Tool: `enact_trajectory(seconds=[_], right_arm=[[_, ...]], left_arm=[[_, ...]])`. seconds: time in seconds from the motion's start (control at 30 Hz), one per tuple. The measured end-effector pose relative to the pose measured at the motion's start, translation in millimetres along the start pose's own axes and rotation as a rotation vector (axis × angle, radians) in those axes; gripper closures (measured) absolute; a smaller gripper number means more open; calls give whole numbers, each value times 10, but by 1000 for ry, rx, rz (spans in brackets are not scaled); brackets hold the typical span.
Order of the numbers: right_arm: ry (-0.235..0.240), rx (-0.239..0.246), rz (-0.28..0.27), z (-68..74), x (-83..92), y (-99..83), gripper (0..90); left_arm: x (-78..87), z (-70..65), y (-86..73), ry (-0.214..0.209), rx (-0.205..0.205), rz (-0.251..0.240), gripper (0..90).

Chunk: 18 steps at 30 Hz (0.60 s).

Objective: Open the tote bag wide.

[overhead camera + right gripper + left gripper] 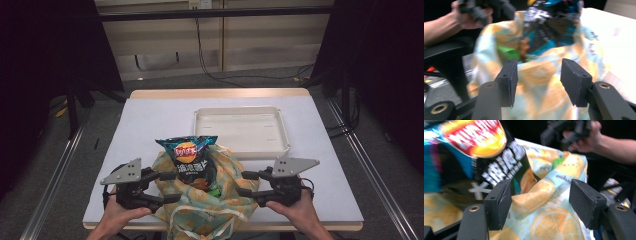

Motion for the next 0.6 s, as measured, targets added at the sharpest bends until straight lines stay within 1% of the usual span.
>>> enact_trajectory(seconds=[0.03, 0.07, 0.1, 0.13, 0.17, 0.2, 0.23, 0.27, 0.3, 0.37, 0.47, 0.5, 0.53, 0.6], right_arm=[[-4, -8, 5, -45, -39, 18, 455], [-5, -10, 9, -75, -71, 31, 449], [-13, -18, 11, -128, -128, 53, 433], [-13, -25, 15, -162, -172, 64, 425], [-9, -29, 17, -187, -217, 73, 419], [-15, -34, 27, -208, -259, 75, 401], [-20, -39, 37, -223, -300, 77, 389], [-21, -40, 44, -230, -336, 81, 384], [-15, -40, 47, -227, -369, 89, 372], [-26, -39, 56, -229, -422, 102, 348], [-30, -38, 59, -210, -473, 107, 339], [-30, -38, 59, -210, -473, 107, 339], [-44, -32, 73, -212, -497, 82, 345], [-40, -38, 78, -214, -511, 60, 369]], left_arm=[[-27, -26, -19, -19, -6, 18, 409], [-53, -73, -41, -33, -34, 28, 513], [-53, -73, -41, -33, -34, 28, 631], [-52, -137, -63, -48, -56, 39, 736], [-28, -169, -59, -54, -65, 28, 806], [-28, -169, -59, -54, -65, 28, 878], [35, -225, -50, -72, -77, 12, 900], [63, -253, -48, -79, -81, 9, 900], [79, -280, -52, -84, -86, 10, 900], [98, -359, -88, -99, -103, 23, 900], [86, -454, -218, -119, -109, 60, 900], [86, -454, -218, -119, -109, 60, 900], [85, -501, -307, -140, -107, 67, 900], [77, -514, -388, -150, -99, 84, 900]])
Point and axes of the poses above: each handheld gripper's, and its own axes: x roughly backward along the jaws, y roughly out of its top, z roughly to its left, the point moved 9 cm from there along -x, roughly forward along the jaws, and after that the axes turned 15 degrees about z, right-handed, at the moved point
